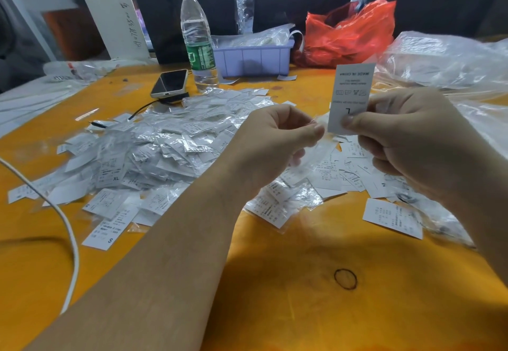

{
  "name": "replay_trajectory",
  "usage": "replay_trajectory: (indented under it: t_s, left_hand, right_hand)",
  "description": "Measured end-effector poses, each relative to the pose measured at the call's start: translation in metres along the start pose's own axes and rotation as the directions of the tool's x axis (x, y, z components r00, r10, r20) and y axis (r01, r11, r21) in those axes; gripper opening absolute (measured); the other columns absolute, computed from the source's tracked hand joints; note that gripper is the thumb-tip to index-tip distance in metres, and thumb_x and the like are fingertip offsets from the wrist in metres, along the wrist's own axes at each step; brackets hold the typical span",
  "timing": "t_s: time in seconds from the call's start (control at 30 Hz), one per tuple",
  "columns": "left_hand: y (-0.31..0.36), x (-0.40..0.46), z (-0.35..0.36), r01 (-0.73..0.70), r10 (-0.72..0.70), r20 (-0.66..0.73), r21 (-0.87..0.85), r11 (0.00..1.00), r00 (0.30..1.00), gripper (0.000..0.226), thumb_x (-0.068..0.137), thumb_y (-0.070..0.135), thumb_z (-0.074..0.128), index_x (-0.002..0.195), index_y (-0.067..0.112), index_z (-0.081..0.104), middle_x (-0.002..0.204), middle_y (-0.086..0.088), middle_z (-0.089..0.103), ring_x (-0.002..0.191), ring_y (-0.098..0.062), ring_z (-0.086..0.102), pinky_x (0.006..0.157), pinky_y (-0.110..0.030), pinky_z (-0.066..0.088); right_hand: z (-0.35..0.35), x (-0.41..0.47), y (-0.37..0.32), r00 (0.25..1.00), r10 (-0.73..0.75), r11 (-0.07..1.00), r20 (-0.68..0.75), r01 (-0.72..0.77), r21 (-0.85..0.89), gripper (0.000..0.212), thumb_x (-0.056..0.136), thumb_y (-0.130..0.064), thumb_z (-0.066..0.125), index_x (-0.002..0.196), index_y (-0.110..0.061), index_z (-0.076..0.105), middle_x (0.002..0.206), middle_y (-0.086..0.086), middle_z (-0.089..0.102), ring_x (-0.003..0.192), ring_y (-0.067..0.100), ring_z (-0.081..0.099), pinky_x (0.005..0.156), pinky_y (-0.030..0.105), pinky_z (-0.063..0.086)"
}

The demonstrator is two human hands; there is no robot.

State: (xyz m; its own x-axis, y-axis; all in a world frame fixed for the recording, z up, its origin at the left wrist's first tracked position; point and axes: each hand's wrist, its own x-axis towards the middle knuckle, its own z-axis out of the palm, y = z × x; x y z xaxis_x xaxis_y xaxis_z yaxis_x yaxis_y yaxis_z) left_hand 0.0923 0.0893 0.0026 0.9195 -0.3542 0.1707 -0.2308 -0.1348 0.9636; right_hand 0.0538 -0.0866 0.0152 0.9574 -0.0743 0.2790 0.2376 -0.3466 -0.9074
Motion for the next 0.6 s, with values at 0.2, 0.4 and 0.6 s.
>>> replay_trajectory:
  t_s: [0.2, 0.4, 0.6]
  left_hand:
    - [-0.0025, 0.0006, 0.0017, 0.004, -0.003, -0.038, 0.032, 0.999, 0.999, 0.009, 0.086, 0.016, 0.073, 0.084, 0.010, 0.066, 0.066, 0.004, 0.064, 0.056, -0.007, 0.055, 0.056, -0.022, 0.050]
    - [-0.0020, 0.0014, 0.0029, 0.010, -0.008, -0.058, 0.029, 1.000, 0.998, 0.011, 0.085, 0.018, 0.073, 0.083, 0.012, 0.065, 0.062, 0.009, 0.062, 0.054, -0.004, 0.054, 0.056, -0.022, 0.050]
    - [-0.0001, 0.0004, 0.0027, -0.007, 0.007, -0.064, -0.005, 1.000, 0.998, 0.012, 0.085, 0.017, 0.073, 0.083, 0.010, 0.064, 0.066, 0.005, 0.062, 0.055, -0.003, 0.056, 0.054, -0.019, 0.052]
  right_hand:
    - [-0.0003, -0.0008, -0.0013, 1.000, 0.000, 1.000, -0.012, 0.000, -0.009, 0.016, 0.091, -0.013, 0.061, 0.086, -0.020, 0.074, 0.042, -0.008, 0.039, 0.038, 0.008, 0.029, 0.038, 0.024, 0.029]
    - [0.0030, -0.0023, -0.0012, 0.999, 0.031, 0.999, 0.029, -0.030, -0.015, 0.016, 0.092, -0.012, 0.060, 0.089, -0.019, 0.074, 0.041, -0.008, 0.039, 0.039, 0.008, 0.030, 0.040, 0.025, 0.029]
    - [0.0040, -0.0010, 0.0019, 0.985, 0.124, 0.990, 0.117, -0.130, 0.046, 0.018, 0.088, -0.007, 0.064, 0.102, -0.013, 0.073, 0.041, -0.009, 0.036, 0.034, 0.005, 0.028, 0.034, 0.018, 0.026]
